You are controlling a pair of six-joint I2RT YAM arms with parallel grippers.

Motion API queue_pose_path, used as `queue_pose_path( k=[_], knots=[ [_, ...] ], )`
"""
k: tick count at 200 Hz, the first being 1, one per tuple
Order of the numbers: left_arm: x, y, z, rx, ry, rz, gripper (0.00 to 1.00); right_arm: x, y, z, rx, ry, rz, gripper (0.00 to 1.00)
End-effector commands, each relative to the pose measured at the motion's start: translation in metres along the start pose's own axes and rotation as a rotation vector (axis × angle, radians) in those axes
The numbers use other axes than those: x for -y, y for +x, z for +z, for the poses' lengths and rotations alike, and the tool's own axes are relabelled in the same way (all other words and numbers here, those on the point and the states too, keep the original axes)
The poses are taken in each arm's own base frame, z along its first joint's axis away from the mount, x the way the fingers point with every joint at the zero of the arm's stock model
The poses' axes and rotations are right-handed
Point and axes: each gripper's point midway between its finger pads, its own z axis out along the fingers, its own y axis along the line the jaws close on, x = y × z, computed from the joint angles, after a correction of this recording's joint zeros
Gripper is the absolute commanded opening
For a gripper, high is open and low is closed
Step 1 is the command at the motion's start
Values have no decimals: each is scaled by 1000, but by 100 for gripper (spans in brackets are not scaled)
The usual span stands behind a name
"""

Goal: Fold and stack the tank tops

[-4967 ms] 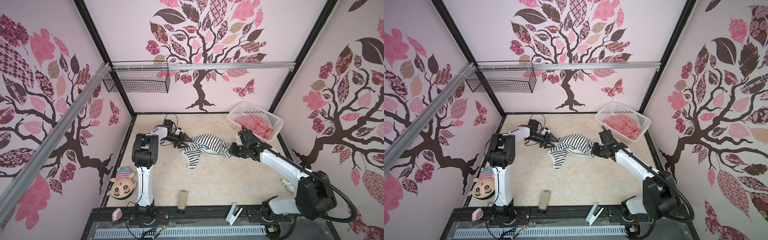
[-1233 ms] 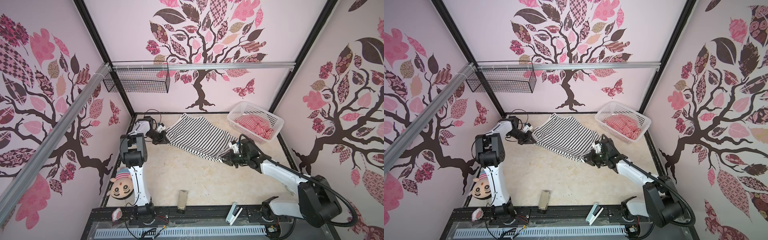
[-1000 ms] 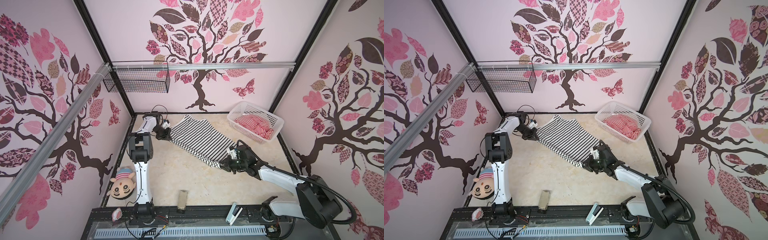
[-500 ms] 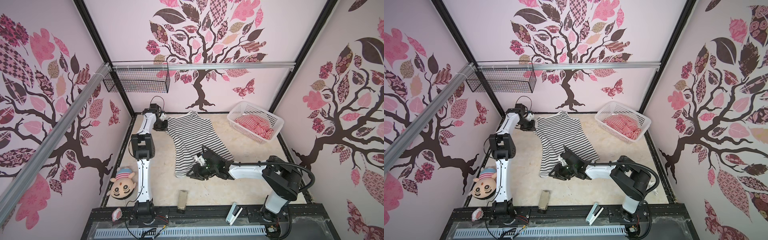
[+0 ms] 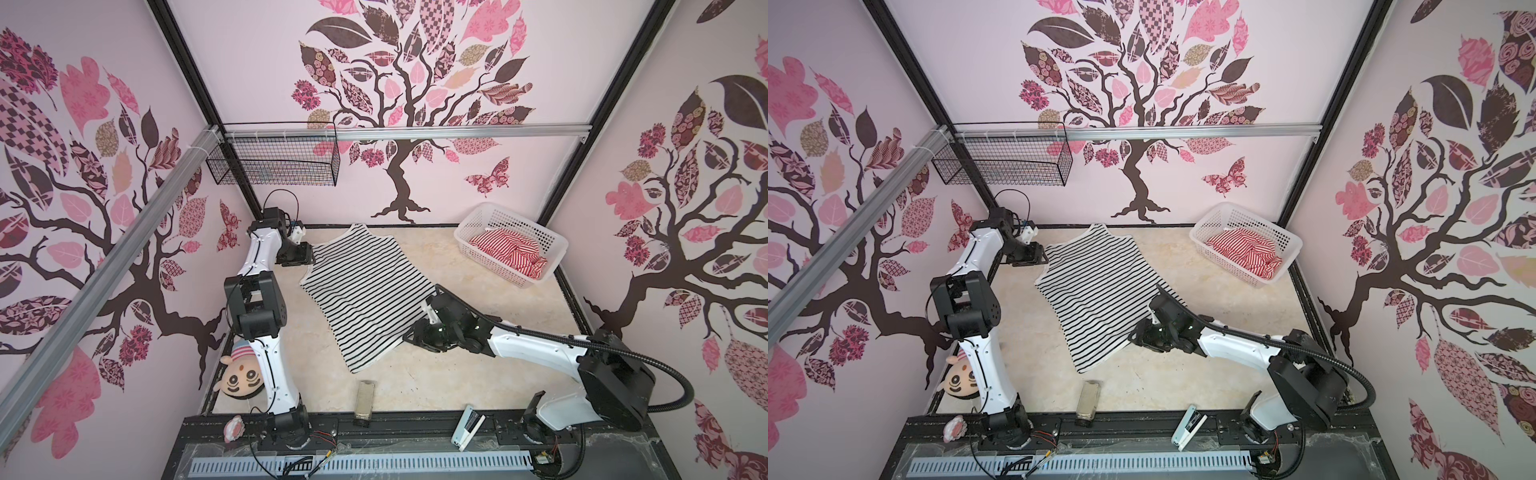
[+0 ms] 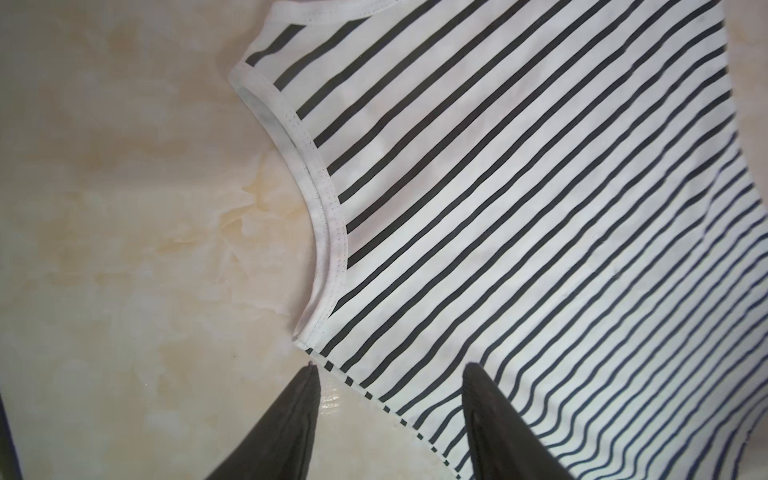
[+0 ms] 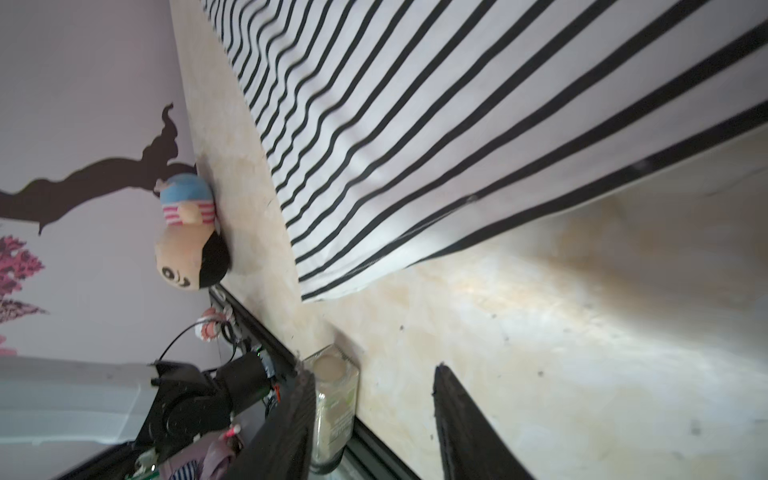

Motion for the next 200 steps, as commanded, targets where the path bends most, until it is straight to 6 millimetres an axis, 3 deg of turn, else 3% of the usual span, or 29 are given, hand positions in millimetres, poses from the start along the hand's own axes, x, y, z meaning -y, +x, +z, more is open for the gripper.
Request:
queue_pose_path(
  k=[1, 31, 48, 80, 111, 148, 200],
  knots=[
    [-6, 22, 8, -66, -49, 35, 60, 28, -16, -5, 49, 107, 1, 49],
    [56, 41, 4, -38, 144, 114, 60, 23, -43, 9, 71, 144, -13, 47],
    [88, 59, 18, -77, 141, 228, 59, 19, -55, 18, 81, 157, -22, 45],
    [124, 78, 43, -124, 112, 342, 59, 27, -64, 39, 75, 191, -14, 43],
    [135, 95, 59, -194, 97, 390, 59, 62, -66, 48, 49, 266, 34, 43],
    [140, 127, 64, -278, 110, 457, 58, 106, -83, 33, 55, 326, 85, 44],
    [162, 189, 67, -421, 102, 650, 58, 149, -129, 11, 75, 359, 167, 47]
  ],
)
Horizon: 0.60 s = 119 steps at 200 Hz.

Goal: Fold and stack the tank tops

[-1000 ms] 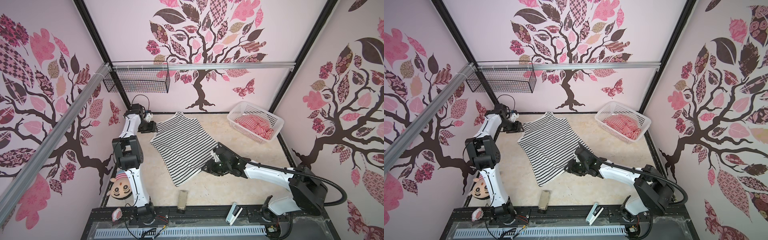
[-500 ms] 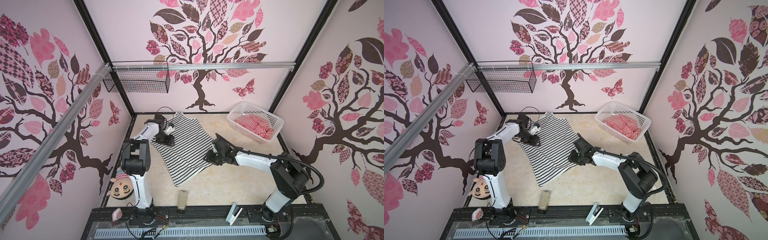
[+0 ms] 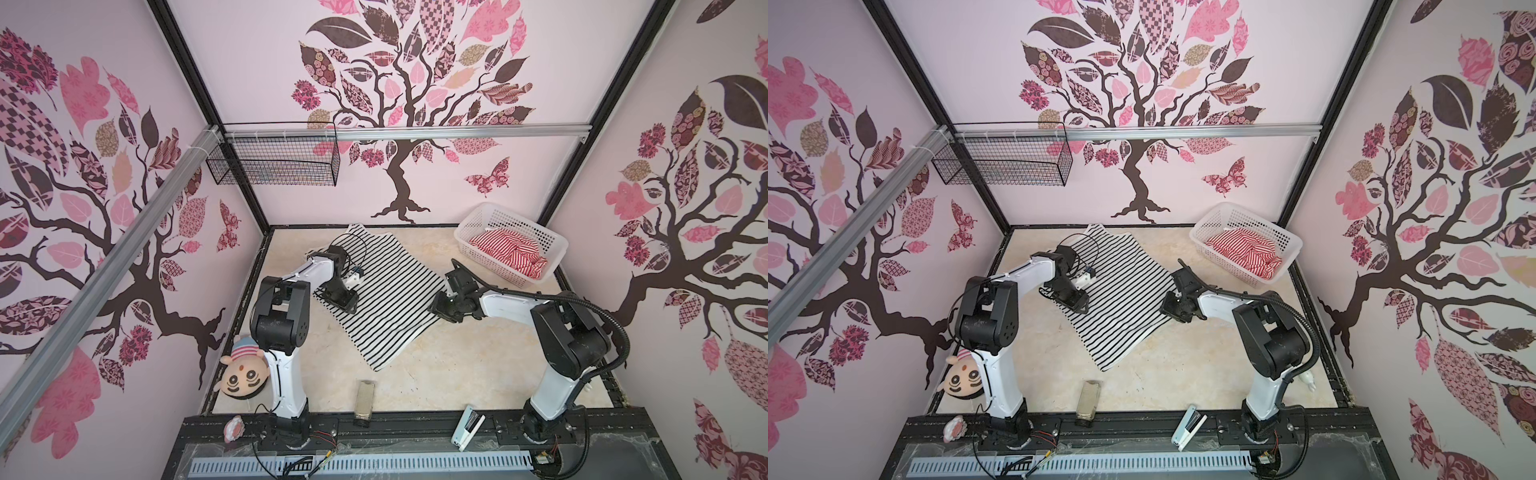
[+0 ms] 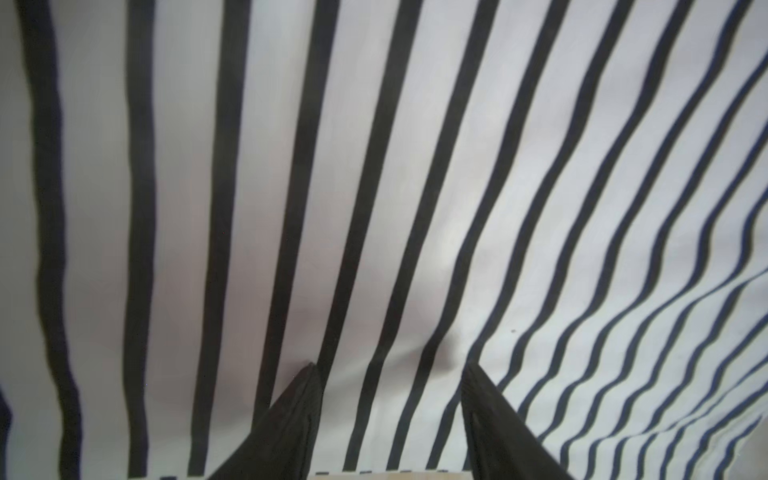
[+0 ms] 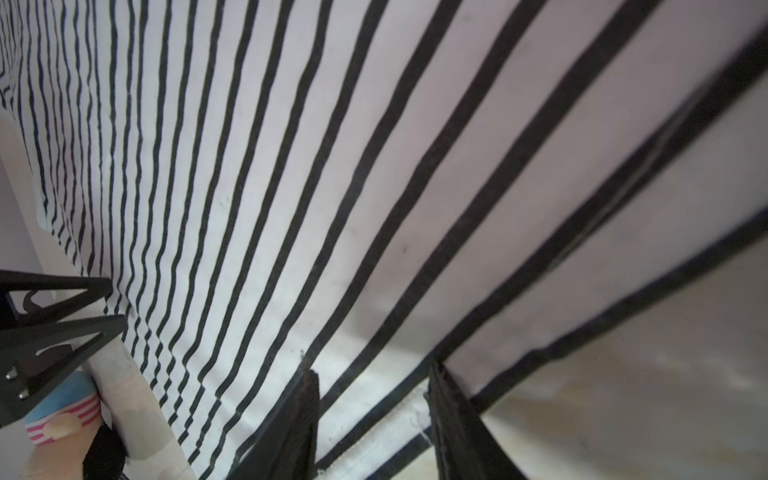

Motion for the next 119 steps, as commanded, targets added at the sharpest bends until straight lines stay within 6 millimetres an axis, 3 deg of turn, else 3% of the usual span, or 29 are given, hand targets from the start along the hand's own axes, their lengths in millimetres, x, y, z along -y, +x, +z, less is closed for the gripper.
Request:
queue_pose_path(
  k=[1, 16, 29, 55, 78, 91, 119],
  knots=[
    [28, 26, 13, -107, 11, 116, 58, 37, -11, 7, -51, 95, 31, 47],
    [45, 33, 16, -144, 26, 168, 58, 39, -27, 2, -42, 103, 32, 47],
    [58, 36, 13, -153, 49, 201, 58, 21, -33, -9, -25, 66, -8, 48],
    [58, 18, -9, -65, 51, 163, 60, -28, -10, -34, 3, 15, -128, 49],
    [35, -12, -39, 81, 44, 59, 62, -63, 38, -41, -26, -37, -201, 49],
    [8, -32, -53, 168, 28, -31, 62, -75, 69, -38, -61, -66, -229, 49],
    [-46, -64, -60, 253, -1, -161, 62, -91, 125, -23, -131, -102, -289, 49]
  ],
)
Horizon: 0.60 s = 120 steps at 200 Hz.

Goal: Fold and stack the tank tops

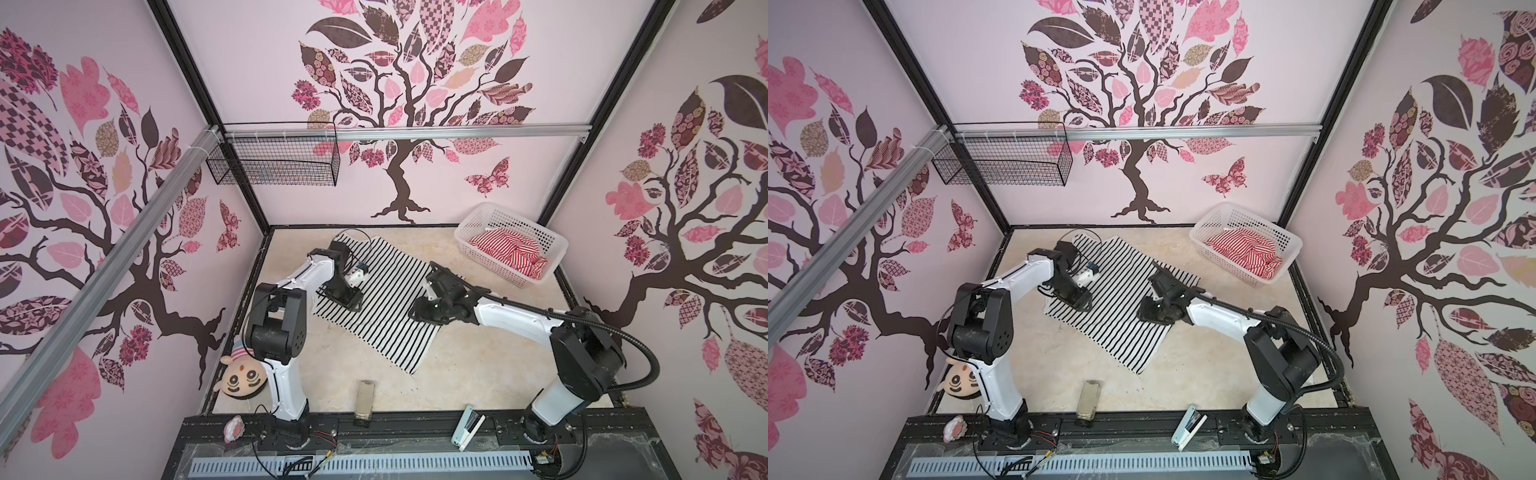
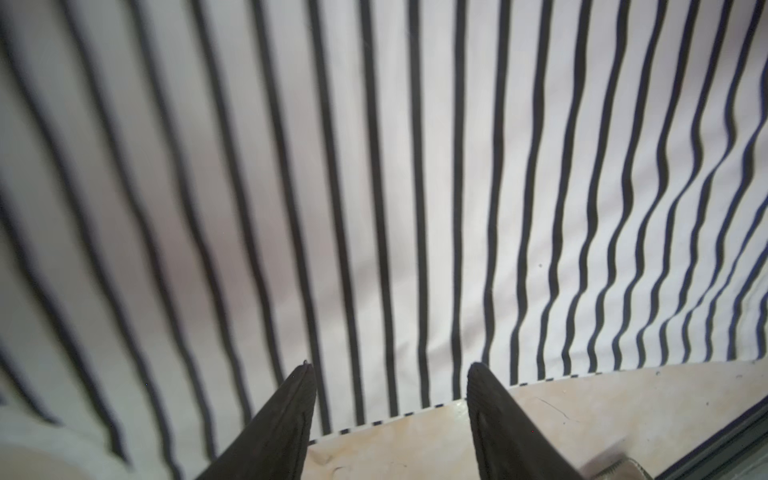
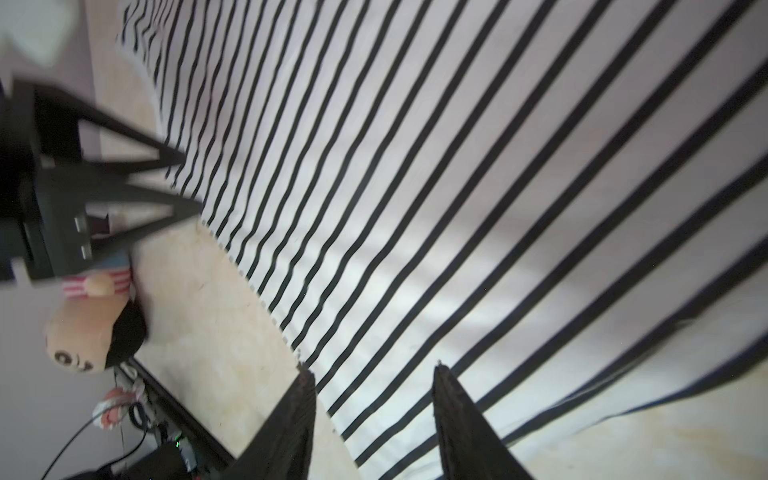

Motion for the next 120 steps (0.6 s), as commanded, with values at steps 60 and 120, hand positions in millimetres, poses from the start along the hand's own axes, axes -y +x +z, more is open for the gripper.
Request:
queue_pose_path(
  k=[60, 120],
  knots=[
    [-93, -71, 17, 127, -114, -194, 62, -10, 95, 57, -170, 30, 16, 47],
    [-91, -32, 39, 25, -124, -182, 62, 74, 130, 27, -170, 268, 30, 48]
  ],
)
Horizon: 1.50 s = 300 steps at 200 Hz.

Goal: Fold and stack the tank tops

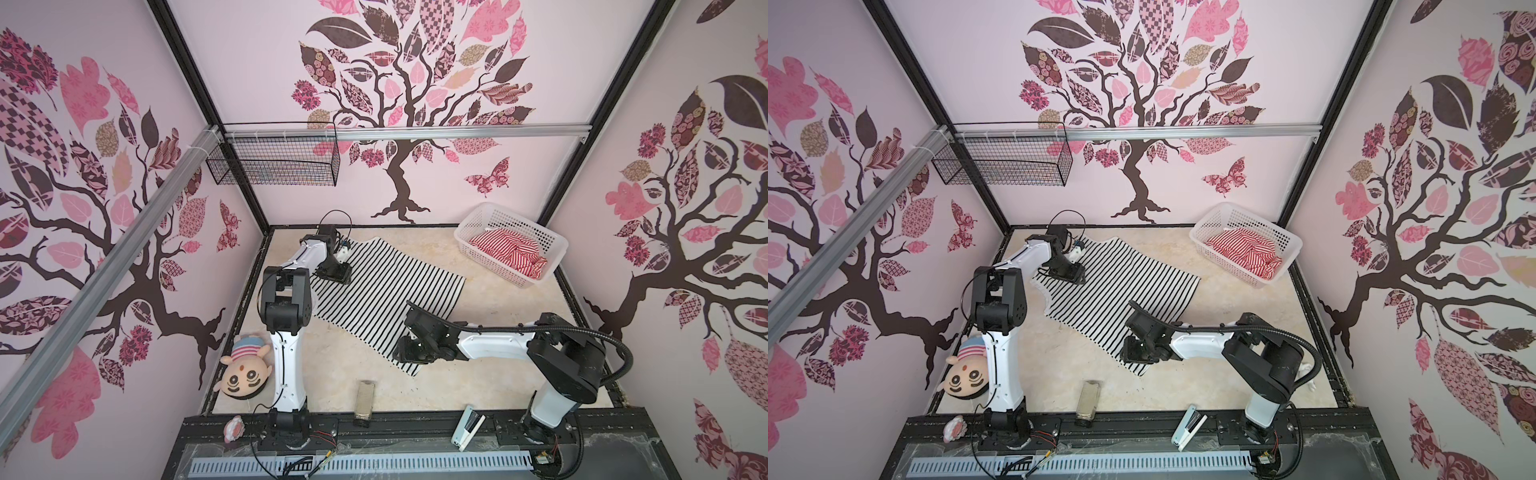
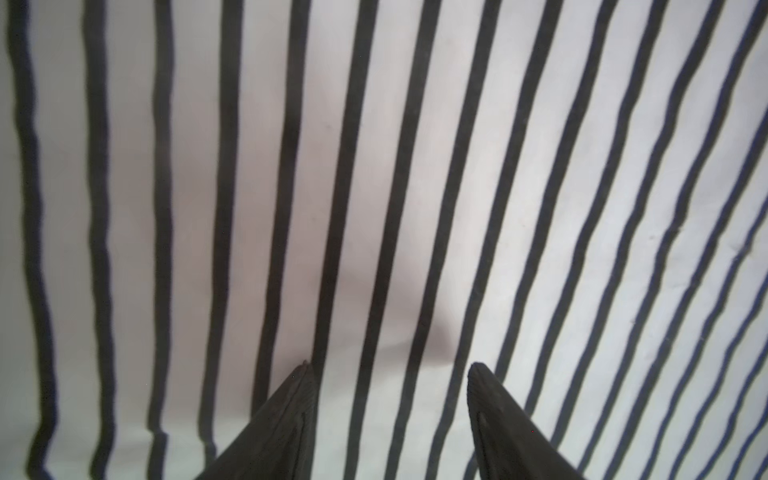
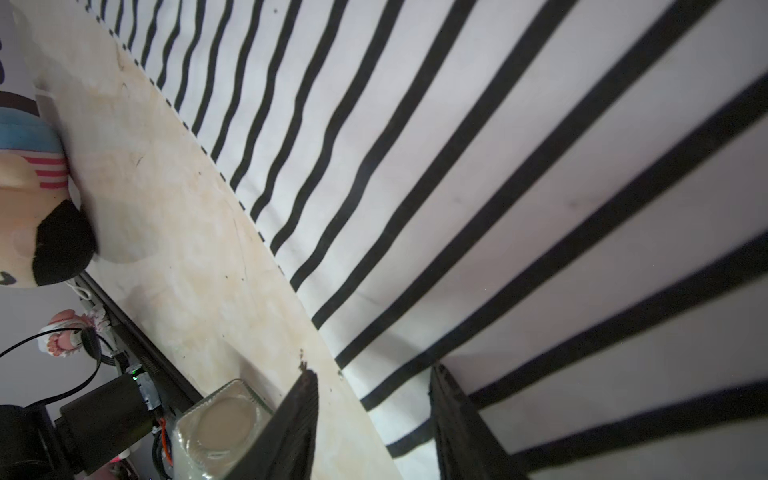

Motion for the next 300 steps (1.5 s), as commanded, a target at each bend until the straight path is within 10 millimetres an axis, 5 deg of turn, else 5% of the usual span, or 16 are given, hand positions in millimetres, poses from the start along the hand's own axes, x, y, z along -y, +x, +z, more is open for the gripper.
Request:
queue_pose_path(
  k=[1, 42, 93, 121, 151, 204, 244, 300],
  knots=[
    [0, 19, 0, -32, -4, 10, 62, 72, 32, -10, -46, 254, 33, 48],
    [25, 56, -1, -90, 74, 15, 62, 113, 29, -41, -18, 370, 18, 50],
    [60, 105, -10, -156, 97, 69, 62, 172, -22, -99, 112, 525, 125, 51],
    [76, 113, -26, -142, 115, 79, 62, 162, -46, -116, 160, 537, 102, 51],
    [67, 86, -47, -27, 51, 80, 63, 133, -58, -122, 208, 406, 103, 52],
    [43, 53, -35, -4, 11, 15, 63, 133, -46, -115, 186, 353, 152, 52],
    [51, 71, -53, 50, 13, 85, 69, 149, -19, -127, 196, 360, 182, 54],
    [82, 121, -80, 161, -25, 307, 71, 159, 20, -134, 163, 305, 254, 54]
  ],
)
